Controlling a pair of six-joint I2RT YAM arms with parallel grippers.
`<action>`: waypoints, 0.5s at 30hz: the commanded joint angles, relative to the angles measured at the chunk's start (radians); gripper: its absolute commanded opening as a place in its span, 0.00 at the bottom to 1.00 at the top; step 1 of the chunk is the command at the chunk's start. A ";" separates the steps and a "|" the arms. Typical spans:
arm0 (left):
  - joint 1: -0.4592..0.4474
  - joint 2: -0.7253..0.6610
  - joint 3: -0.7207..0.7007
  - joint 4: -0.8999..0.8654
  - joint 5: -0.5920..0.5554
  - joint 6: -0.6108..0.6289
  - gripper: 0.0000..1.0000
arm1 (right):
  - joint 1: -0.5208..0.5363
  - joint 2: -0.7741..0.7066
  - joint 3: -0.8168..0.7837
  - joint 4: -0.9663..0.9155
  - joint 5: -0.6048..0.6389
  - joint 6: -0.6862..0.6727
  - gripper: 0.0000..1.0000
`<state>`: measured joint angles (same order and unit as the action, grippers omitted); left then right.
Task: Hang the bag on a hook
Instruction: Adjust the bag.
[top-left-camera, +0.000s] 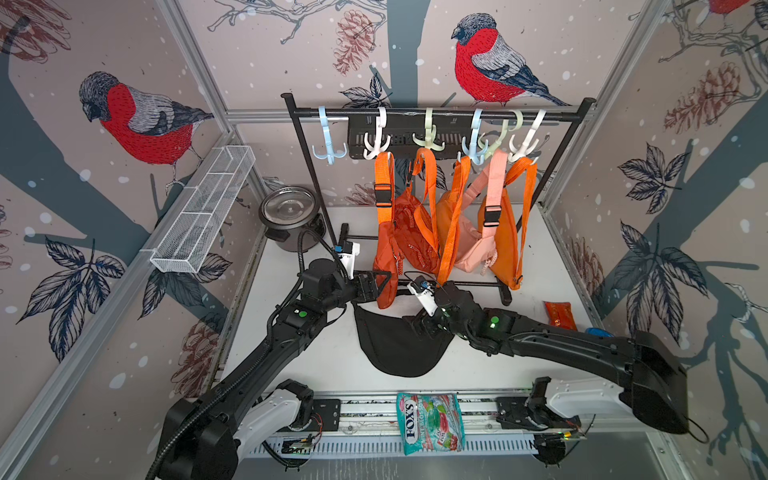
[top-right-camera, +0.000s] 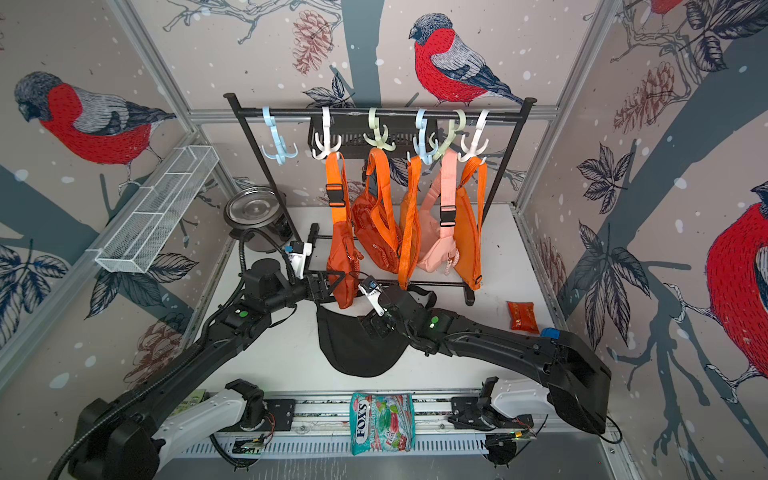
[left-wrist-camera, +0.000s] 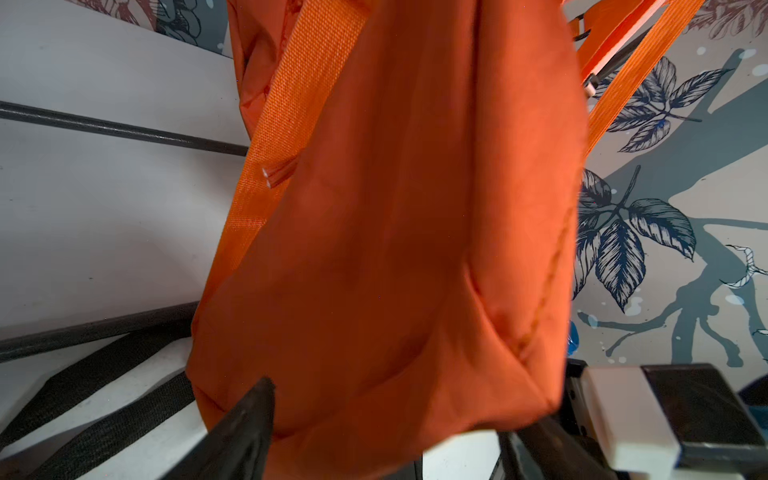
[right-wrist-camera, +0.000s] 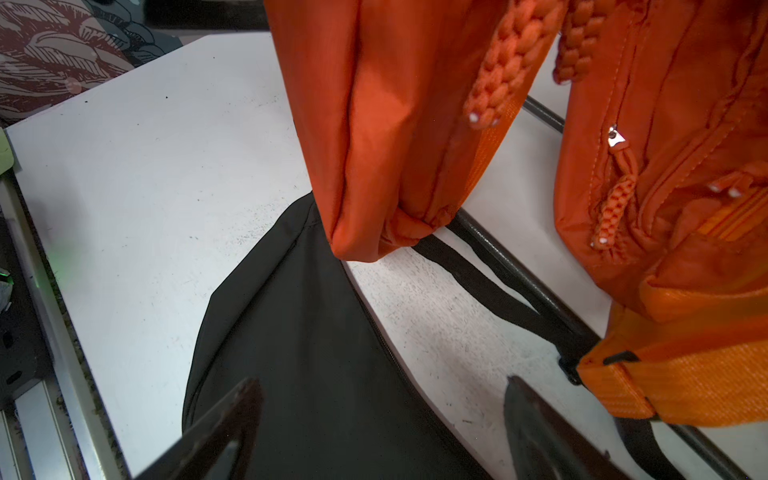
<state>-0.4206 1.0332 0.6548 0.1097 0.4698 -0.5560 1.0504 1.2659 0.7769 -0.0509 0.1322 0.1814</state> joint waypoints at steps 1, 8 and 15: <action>-0.012 0.039 0.032 0.040 -0.014 0.050 0.74 | 0.001 -0.034 -0.004 0.029 0.049 0.021 0.91; -0.014 0.096 0.110 -0.037 -0.171 0.126 0.24 | 0.000 -0.107 -0.028 0.034 0.095 0.024 0.92; -0.017 0.096 0.178 -0.081 -0.285 0.210 0.06 | -0.004 -0.152 -0.075 0.056 0.096 0.031 0.92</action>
<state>-0.4358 1.1297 0.8131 0.0341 0.2543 -0.4030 1.0466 1.1221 0.7132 -0.0360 0.2161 0.1925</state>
